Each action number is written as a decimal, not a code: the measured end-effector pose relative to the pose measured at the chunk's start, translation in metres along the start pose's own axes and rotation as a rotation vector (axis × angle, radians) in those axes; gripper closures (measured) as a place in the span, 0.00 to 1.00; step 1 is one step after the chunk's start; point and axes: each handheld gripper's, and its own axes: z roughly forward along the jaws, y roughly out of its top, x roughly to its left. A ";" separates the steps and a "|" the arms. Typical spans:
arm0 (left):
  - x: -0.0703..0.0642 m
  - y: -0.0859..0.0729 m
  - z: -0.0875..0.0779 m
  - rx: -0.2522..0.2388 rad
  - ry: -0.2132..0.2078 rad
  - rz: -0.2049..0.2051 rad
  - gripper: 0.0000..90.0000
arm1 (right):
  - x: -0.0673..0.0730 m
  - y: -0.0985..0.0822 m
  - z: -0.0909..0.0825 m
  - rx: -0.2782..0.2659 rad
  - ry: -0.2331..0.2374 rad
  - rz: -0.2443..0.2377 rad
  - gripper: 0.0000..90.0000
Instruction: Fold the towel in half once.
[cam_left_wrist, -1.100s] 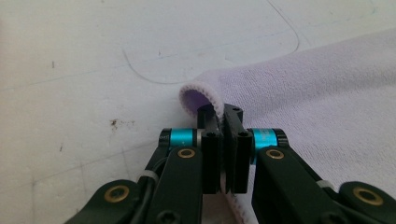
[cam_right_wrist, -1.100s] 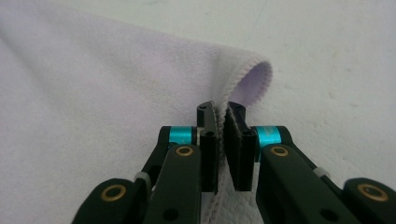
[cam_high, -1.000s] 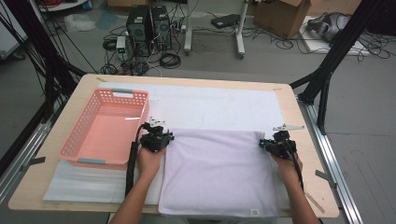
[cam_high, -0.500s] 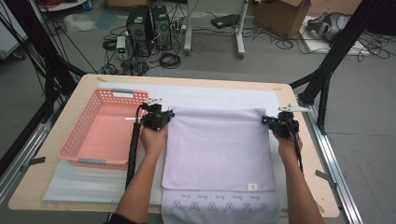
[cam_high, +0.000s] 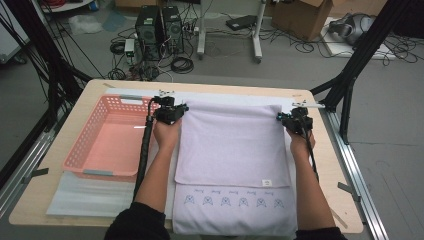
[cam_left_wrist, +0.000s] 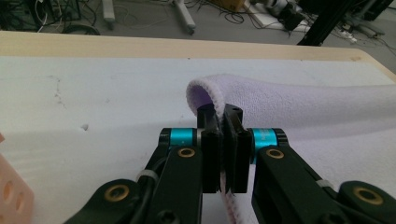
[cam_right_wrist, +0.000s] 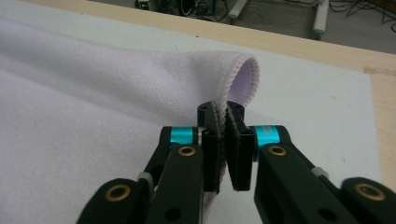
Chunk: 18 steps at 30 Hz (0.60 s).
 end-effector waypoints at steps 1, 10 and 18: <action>-0.001 0.000 0.000 0.010 0.001 -0.003 0.79 | 0.002 0.001 0.001 0.009 -0.009 0.009 0.79; -0.011 -0.011 -0.014 0.016 -0.066 0.021 0.43 | 0.007 -0.003 -0.016 0.026 0.024 0.016 0.60; -0.025 -0.020 -0.031 0.015 -0.109 0.059 0.40 | 0.014 -0.009 -0.041 0.028 0.075 -0.018 0.56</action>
